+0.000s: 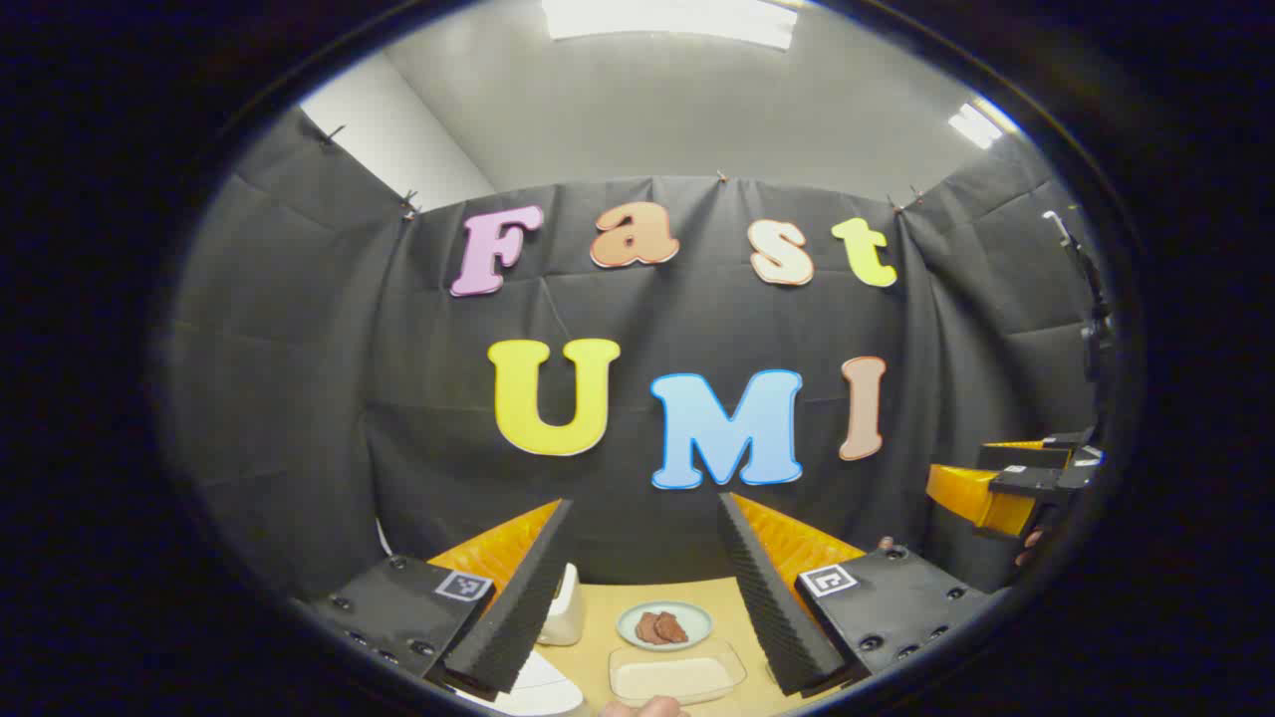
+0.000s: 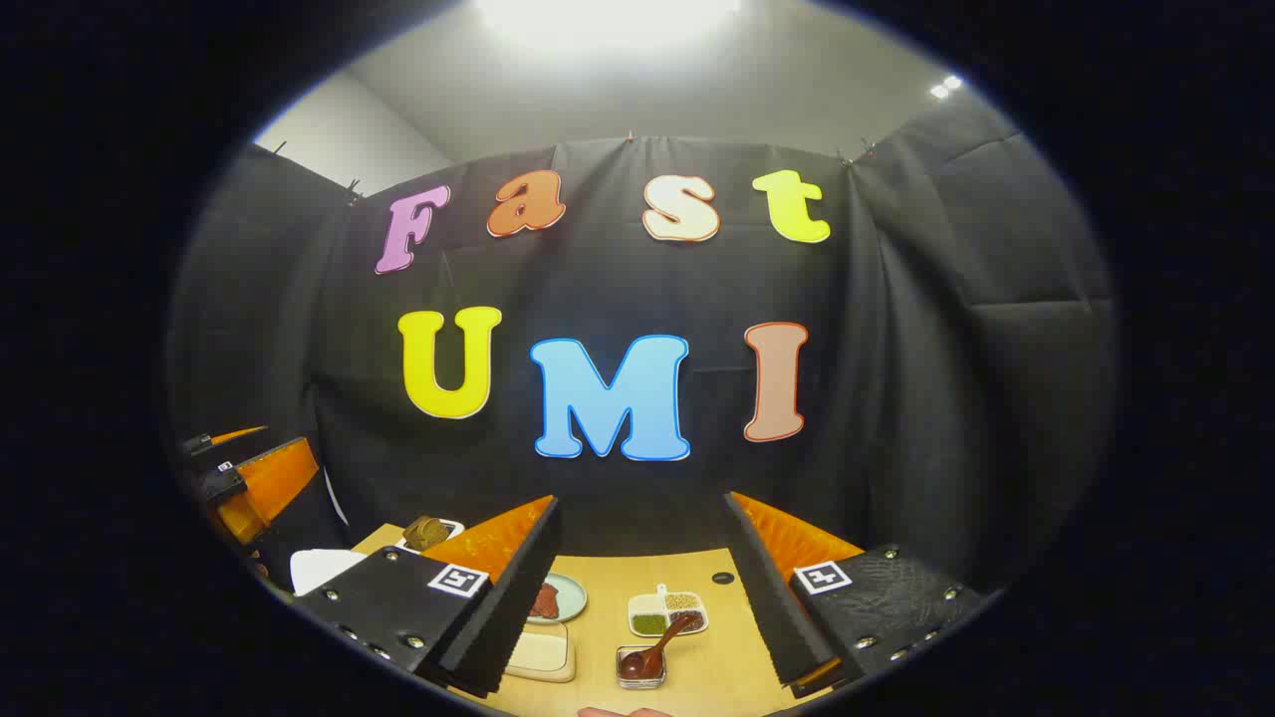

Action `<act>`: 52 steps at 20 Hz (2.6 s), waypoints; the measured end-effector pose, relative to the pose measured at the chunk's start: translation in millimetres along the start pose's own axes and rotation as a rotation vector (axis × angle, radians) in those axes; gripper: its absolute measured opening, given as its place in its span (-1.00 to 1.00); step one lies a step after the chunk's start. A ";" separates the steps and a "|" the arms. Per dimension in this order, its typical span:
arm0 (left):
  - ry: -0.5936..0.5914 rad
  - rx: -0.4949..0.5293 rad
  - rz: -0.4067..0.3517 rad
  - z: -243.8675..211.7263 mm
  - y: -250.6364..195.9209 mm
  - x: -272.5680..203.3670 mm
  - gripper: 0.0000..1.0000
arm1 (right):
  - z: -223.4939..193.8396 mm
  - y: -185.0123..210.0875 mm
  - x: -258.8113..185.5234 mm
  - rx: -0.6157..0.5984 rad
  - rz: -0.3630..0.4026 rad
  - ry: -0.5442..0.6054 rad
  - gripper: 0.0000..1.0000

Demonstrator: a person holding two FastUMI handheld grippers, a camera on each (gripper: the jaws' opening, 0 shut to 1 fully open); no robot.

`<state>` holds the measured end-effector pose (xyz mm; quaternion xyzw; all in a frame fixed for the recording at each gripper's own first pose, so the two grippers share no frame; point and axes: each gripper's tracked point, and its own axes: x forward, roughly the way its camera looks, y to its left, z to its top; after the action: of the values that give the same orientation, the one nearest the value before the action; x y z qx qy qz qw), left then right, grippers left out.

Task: Close the left gripper, press the button to open the rice cooker; take a wooden spoon from the chopstick holder with the right hand, scoop a spoonful of rice and pour it into the rice cooker, then put the wooden spoon back into the chopstick holder.

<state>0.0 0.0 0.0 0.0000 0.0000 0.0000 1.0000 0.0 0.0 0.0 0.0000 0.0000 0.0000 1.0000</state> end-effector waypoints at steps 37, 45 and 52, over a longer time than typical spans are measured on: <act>-0.034 -0.065 0.067 -30.3 27.3 7.5 -0.77 | -20.6 -18.7 14.7 0.027 0.027 0.013 0.92; 0.114 0.053 0.178 -102.7 98.7 0.4 -0.80 | -26.4 -17.2 19.9 0.030 0.033 0.025 0.92; 0.342 -0.027 0.226 -200.1 146.0 -23.0 -0.86 | -43.1 -20.2 22.7 0.024 0.034 0.060 0.92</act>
<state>-23.0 146.0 -200.1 -0.0135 0.1699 0.1120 0.9790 22.7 -20.2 -43.1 0.0121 0.0298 0.0171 0.9993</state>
